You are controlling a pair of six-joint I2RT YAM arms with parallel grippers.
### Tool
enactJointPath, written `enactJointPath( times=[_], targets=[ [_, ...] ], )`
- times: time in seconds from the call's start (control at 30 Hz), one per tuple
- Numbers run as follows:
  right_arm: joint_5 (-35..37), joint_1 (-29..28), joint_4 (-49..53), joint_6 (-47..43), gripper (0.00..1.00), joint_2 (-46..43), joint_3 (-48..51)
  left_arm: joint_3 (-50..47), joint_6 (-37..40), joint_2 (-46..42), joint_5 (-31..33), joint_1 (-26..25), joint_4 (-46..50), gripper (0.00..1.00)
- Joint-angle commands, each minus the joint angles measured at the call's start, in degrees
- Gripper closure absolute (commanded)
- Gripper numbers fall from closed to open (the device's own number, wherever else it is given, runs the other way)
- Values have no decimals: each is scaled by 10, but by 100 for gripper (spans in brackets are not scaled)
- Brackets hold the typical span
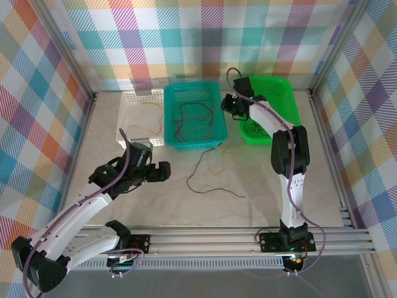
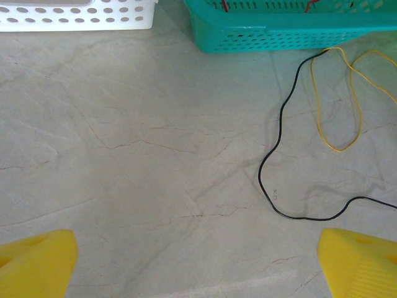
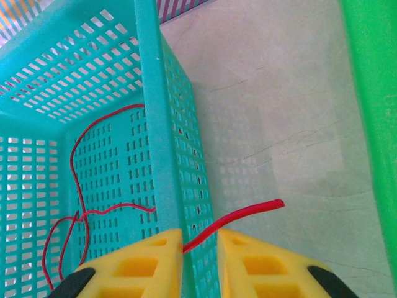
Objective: Untangle the cables
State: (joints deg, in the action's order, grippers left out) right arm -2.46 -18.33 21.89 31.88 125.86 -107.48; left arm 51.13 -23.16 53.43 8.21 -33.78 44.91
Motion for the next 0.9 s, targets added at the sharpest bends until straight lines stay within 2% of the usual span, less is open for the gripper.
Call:
enactJointPath(
  times=[0.0,0.1,0.3,0.37,0.7,0.87],
  targets=[
    [14,0,-2,-23,78,13,-16,5,-3,-2,5,-8,1,1],
    [9,0,-8,-28,75,21,-21,6,-3,-1,5,-8,1,1],
    [-21,1,-58,-16,62,17,6,6,-3,-2,8,-8,3,1],
    [-25,0,-78,-9,62,12,18,6,-3,-1,8,-8,2,1],
    [-8,2,-98,0,82,17,16,6,-3,3,9,-7,2,1],
    [-8,1,-104,-4,87,23,12,7,-1,7,10,-7,1,1]
  ],
)
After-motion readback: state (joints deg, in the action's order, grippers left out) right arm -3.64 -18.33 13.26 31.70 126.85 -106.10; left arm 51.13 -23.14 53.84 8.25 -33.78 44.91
